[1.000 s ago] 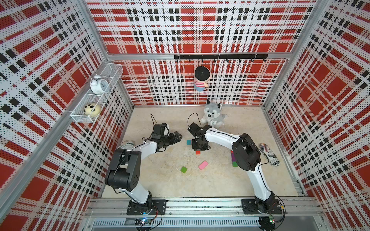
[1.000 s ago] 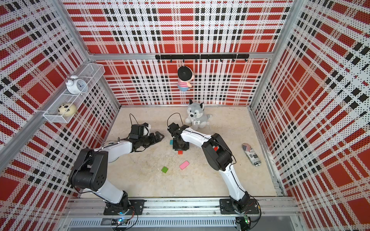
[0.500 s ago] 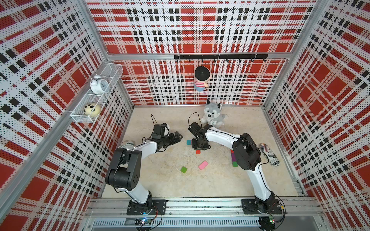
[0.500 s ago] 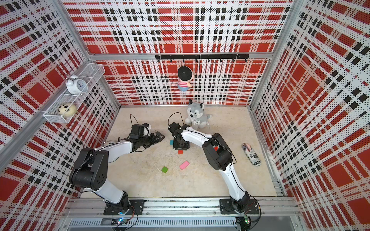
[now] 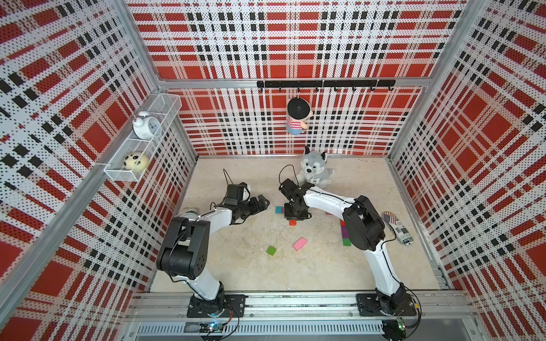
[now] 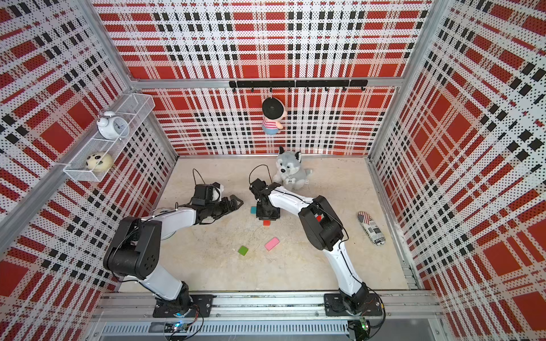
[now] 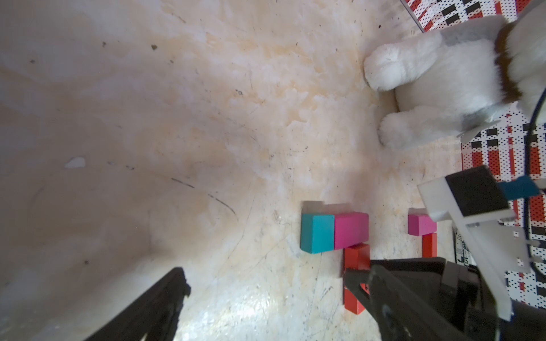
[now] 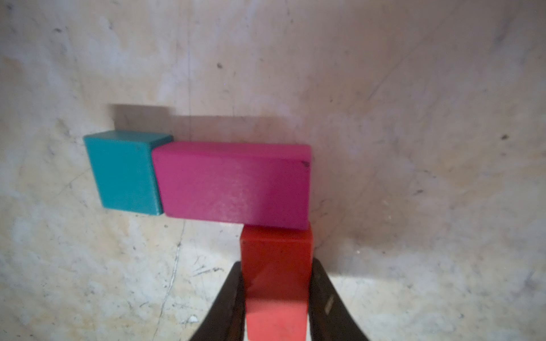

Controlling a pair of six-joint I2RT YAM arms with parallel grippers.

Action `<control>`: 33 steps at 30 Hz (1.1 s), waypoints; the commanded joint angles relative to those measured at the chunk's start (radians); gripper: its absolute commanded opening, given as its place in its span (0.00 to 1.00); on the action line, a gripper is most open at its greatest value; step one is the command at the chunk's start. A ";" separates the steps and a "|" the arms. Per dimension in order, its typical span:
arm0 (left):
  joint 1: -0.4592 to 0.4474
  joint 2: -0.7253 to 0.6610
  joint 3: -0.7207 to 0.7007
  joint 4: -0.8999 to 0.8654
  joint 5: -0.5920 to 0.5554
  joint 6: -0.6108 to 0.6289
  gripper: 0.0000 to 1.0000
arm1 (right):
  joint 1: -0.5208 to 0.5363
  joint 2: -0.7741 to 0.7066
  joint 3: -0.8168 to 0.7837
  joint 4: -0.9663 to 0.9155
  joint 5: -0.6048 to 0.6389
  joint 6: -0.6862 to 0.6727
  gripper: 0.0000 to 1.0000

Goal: Assemble the number 7 with building blocks
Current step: Assemble the building block at the center of the board.

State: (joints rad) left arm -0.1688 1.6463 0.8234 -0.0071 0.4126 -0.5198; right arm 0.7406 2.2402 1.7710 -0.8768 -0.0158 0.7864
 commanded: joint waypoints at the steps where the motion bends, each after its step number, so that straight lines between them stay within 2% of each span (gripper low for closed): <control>1: 0.001 0.015 0.020 0.019 0.011 -0.002 0.98 | -0.014 0.063 0.003 -0.011 0.018 -0.015 0.32; 18: 0.004 0.013 0.019 0.019 0.009 -0.002 0.98 | -0.014 0.079 0.027 -0.022 0.014 -0.020 0.40; 33: -0.022 0.032 0.023 0.030 0.014 -0.014 0.98 | -0.014 0.025 0.043 -0.030 0.031 0.001 0.52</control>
State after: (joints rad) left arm -0.1780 1.6630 0.8234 -0.0059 0.4152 -0.5274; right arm 0.7383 2.2627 1.8133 -0.8890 -0.0128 0.7788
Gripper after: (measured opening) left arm 0.983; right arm 0.516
